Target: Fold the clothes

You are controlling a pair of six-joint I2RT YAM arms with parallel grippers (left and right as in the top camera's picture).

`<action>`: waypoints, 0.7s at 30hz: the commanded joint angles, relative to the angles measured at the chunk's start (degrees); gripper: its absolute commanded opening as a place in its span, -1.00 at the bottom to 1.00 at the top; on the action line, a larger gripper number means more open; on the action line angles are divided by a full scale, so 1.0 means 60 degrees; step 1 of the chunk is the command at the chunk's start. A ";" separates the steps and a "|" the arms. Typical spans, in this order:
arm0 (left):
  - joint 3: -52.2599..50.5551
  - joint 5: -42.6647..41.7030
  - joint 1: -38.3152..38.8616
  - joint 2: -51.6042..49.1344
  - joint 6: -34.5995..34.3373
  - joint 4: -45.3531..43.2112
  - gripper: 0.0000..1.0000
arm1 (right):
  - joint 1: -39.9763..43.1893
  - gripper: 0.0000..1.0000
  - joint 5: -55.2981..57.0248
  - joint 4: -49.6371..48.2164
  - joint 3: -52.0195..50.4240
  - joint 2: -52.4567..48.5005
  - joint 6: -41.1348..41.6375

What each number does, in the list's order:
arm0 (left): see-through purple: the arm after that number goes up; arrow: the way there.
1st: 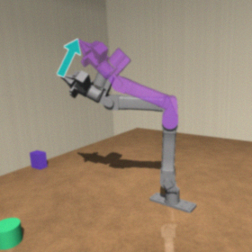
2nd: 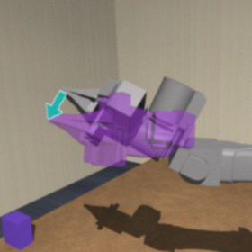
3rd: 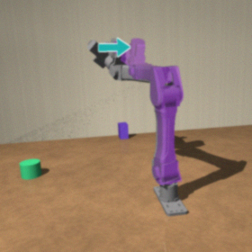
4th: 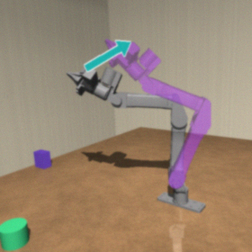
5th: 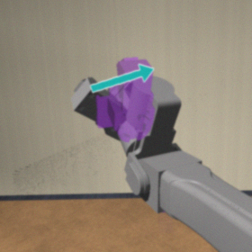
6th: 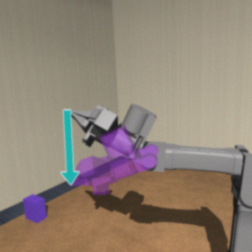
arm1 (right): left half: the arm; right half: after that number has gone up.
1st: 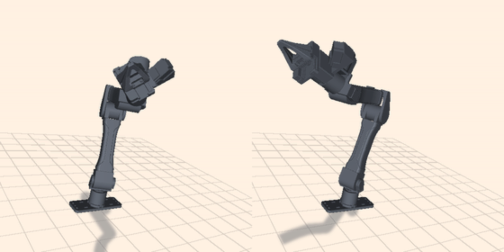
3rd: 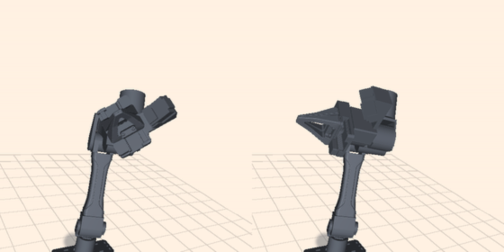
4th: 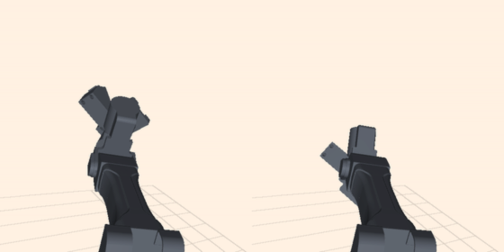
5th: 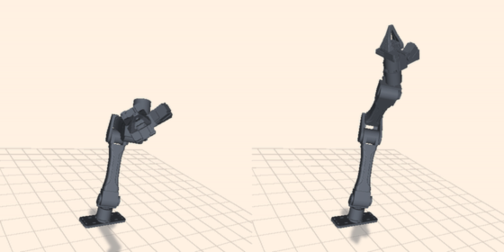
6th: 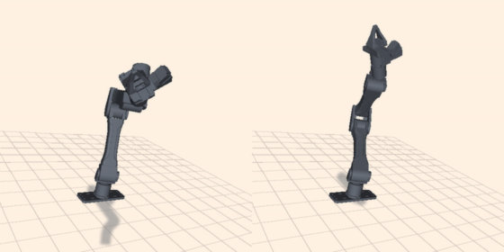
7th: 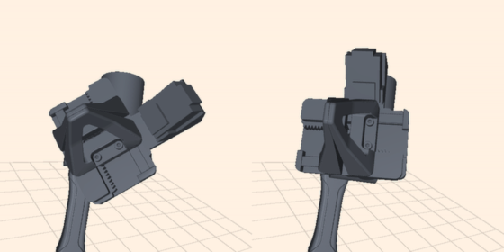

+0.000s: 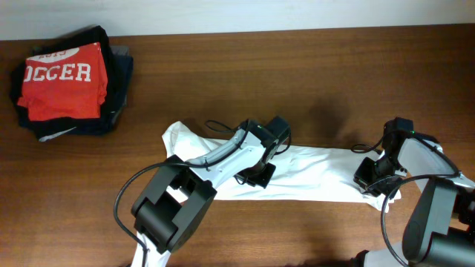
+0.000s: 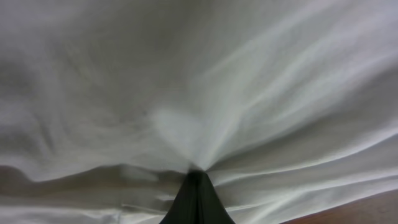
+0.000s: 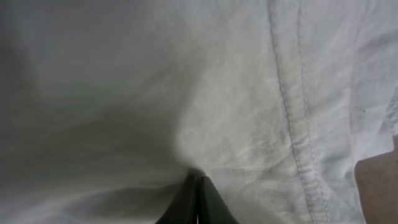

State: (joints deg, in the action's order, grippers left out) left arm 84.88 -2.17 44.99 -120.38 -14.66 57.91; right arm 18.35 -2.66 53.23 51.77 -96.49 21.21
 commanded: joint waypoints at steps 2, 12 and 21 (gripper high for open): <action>-0.0390 0.0382 0.0000 0.0339 -0.0127 -0.0171 -0.99 | 0.0073 -0.91 -0.0025 0.0175 0.0430 -0.0047 -0.0474; 0.1213 0.1756 -0.3060 0.3158 -0.0663 0.1453 -0.99 | 0.0091 0.54 0.2036 0.1963 0.3748 0.0080 -0.0506; -0.1785 -0.0106 -0.4251 0.1581 -0.1169 0.0619 -0.99 | 0.0641 0.69 0.1373 0.1770 0.3676 -0.0215 -0.0816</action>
State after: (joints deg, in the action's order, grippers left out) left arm 80.09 -0.97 19.46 -110.63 -18.26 64.99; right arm 22.00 6.15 63.83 73.71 -97.25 16.34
